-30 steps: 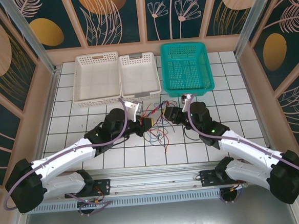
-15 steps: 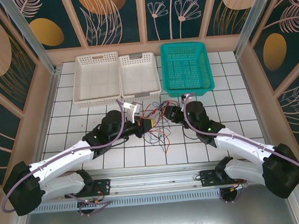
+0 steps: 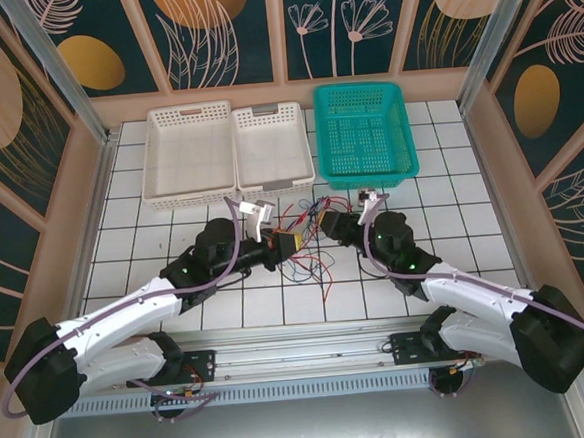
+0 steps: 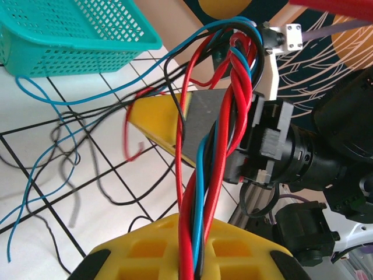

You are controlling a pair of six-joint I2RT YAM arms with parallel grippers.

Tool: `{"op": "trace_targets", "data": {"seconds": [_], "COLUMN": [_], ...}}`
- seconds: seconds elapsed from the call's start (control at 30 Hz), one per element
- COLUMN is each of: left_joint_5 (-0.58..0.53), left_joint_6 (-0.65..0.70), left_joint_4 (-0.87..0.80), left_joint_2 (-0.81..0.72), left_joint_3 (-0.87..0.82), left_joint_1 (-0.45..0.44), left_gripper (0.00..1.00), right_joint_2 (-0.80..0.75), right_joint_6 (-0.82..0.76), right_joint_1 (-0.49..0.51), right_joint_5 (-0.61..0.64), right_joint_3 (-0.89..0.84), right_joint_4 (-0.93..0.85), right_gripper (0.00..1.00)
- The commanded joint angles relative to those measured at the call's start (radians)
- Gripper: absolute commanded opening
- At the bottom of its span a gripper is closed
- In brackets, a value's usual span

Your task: Untangle the cables

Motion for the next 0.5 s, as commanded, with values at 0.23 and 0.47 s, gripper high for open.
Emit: {"op": "trace_targets", "data": {"seconds": [0.23,0.47], "left_joint_5": [0.059,0.136], "left_joint_6": [-0.092,-0.138], "left_joint_4": [0.195,0.274], "left_joint_2": [0.005,0.009], "left_joint_3": [-0.032,-0.057], "left_joint_1": [0.003,0.003], "left_gripper": [0.0,0.0], "right_joint_2": [-0.015,0.051], "right_joint_6": [-0.064,-0.106], "right_joint_1": [0.025,0.028], "right_joint_5": [-0.038,0.117], "right_joint_3": [-0.002,0.044], "right_joint_4": [0.142,0.088], "right_gripper": [0.45,0.43]}}
